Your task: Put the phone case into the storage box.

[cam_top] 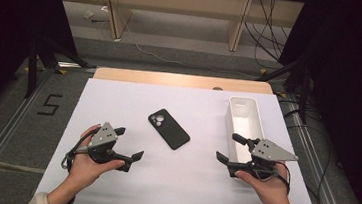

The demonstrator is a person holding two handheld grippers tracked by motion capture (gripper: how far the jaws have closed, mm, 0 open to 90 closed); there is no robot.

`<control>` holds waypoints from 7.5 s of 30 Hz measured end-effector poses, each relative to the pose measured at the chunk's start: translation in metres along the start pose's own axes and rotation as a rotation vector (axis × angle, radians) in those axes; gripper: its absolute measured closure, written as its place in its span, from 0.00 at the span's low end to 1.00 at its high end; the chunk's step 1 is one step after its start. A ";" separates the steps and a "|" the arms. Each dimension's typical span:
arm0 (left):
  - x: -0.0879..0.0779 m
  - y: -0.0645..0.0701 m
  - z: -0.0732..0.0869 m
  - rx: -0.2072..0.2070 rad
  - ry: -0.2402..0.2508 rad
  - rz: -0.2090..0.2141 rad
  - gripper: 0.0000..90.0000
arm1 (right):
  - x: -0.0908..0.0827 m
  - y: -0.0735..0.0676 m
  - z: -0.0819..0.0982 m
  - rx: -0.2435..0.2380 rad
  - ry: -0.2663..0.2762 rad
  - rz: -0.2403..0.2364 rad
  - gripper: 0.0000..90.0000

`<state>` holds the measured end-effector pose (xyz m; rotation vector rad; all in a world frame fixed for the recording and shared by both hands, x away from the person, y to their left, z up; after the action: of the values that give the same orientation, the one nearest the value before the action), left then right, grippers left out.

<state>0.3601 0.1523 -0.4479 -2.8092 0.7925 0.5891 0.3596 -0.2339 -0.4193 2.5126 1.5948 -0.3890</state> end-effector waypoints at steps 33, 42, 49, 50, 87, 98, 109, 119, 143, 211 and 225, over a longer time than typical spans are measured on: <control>0.007 0.000 0.002 0.011 -0.030 -0.063 0.20 | 0.104 0.006 -0.016 0.154 -0.209 0.061 1.00; 0.010 0.000 0.004 0.015 -0.043 -0.061 0.20 | 0.141 0.031 0.001 0.242 -0.299 0.122 1.00; 0.010 -0.001 0.005 0.014 -0.050 -0.063 0.21 | 0.171 0.041 0.016 0.254 -0.392 0.164 1.00; 0.010 -0.001 0.005 0.012 -0.051 -0.062 0.21 | 0.174 0.043 0.018 0.247 -0.404 0.174 1.00; 0.012 -0.007 0.008 -0.010 -0.090 -0.077 0.22 | 0.215 0.005 0.031 0.230 -0.495 0.025 1.00; 0.013 -0.009 0.009 -0.018 -0.105 -0.101 0.22 | 0.234 -0.020 0.029 0.175 -0.465 -0.057 1.00; 0.014 -0.010 0.010 -0.015 -0.112 -0.098 0.22 | 0.241 -0.024 0.029 0.195 -0.450 -0.082 1.00; 0.013 -0.009 0.011 -0.016 -0.115 -0.092 0.22 | 0.240 -0.023 0.024 0.202 -0.409 -0.115 1.00; 0.014 -0.010 0.012 -0.015 -0.112 -0.088 0.18 | 0.109 -0.002 -0.038 0.151 -0.115 -0.094 0.63; 0.119 -0.014 -0.005 0.122 -0.397 -0.162 0.00 | 0.006 -0.003 0.001 0.060 -0.053 -0.017 0.17; 0.145 -0.014 0.002 0.149 -0.467 -0.172 0.00 | 0.007 -0.004 0.002 0.056 -0.060 -0.025 0.18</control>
<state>0.4801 0.0968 -0.5092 -2.4248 0.4744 1.0500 0.3585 -0.2263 -0.4232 2.4987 1.6166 -0.5137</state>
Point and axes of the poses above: each handheld gripper's, and its own axes: x roughly forward along the jaws, z roughly out of its underside, y roughly to its right, the point moved 3 cm from there along x, roughly forward along the jaws, and after that the axes turned 14 degrees about -z, right-handed, at the moved point
